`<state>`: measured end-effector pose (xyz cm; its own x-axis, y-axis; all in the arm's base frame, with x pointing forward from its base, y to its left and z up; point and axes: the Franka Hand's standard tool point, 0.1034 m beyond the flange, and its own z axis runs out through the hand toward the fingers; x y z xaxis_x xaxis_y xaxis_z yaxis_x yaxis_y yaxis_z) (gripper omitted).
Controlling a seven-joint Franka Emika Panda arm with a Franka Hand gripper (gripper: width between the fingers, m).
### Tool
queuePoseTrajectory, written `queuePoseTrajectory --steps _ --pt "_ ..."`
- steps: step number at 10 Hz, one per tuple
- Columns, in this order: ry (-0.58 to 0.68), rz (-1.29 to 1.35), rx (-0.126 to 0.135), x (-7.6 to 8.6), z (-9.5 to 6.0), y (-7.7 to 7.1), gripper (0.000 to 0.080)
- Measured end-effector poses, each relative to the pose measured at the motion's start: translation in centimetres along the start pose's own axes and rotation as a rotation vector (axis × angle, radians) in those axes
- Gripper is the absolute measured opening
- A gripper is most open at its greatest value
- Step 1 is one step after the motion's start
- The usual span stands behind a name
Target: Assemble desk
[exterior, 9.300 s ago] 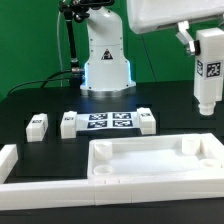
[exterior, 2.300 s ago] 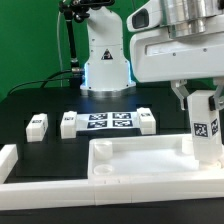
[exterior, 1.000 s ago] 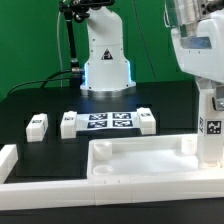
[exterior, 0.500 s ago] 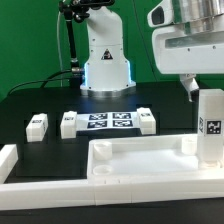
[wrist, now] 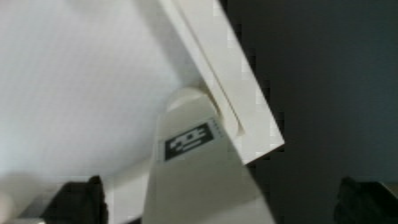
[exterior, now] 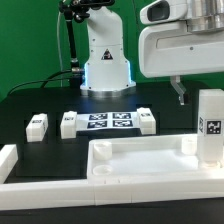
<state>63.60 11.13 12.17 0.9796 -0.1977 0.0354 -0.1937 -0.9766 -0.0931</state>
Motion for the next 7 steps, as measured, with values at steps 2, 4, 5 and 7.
queuePoseTrajectory --steps 2,4,5,7 --pt "0.010 -0.148 -0.001 -0.01 0.38 0.14 0.0649" --pt "0.010 -0.126 0.000 0.01 0.39 0.17 0.0619" --pt "0.010 -0.124 0.000 0.01 0.40 0.18 0.0428" --pt "0.009 0.005 0.003 -0.01 0.41 0.15 0.0288"
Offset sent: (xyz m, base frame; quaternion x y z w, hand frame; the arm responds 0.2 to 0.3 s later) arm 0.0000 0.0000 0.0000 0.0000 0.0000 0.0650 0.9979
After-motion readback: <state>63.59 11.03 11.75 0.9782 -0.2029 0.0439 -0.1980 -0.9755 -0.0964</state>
